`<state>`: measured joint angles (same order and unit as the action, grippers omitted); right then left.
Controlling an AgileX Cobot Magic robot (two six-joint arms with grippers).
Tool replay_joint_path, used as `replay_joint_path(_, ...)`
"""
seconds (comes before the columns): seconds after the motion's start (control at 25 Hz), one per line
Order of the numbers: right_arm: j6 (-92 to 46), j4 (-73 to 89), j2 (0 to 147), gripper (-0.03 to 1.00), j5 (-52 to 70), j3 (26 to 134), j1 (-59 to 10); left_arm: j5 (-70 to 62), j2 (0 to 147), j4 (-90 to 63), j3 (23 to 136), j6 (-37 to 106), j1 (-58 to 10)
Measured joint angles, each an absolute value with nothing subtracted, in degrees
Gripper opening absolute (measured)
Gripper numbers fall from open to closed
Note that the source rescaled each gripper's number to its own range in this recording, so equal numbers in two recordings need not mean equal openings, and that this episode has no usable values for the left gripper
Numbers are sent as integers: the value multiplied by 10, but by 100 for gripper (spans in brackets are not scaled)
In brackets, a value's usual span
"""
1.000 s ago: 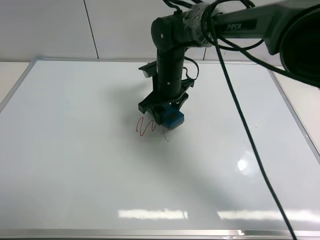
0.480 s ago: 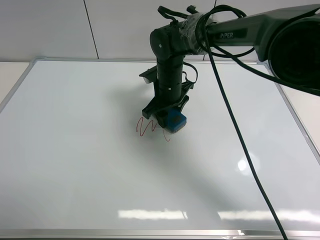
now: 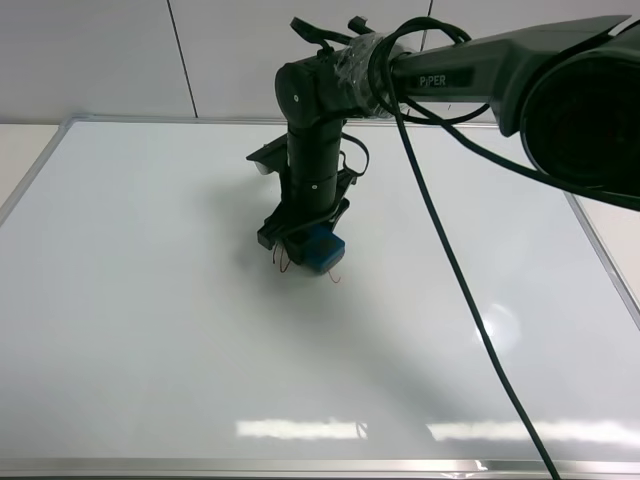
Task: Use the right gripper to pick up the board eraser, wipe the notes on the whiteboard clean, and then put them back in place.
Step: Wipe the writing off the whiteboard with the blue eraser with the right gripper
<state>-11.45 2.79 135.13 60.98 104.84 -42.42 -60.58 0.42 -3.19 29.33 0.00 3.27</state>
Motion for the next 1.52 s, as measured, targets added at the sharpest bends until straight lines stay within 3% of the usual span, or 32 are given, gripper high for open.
replay_joint_path(0.64,-129,63,1354,1,616,1050,-512,-606,4,-32,293,0,33)
replay_joint_path(1.52,-99,37,1355,1,557,1054,-376,-606,4,-32,293,0,33)
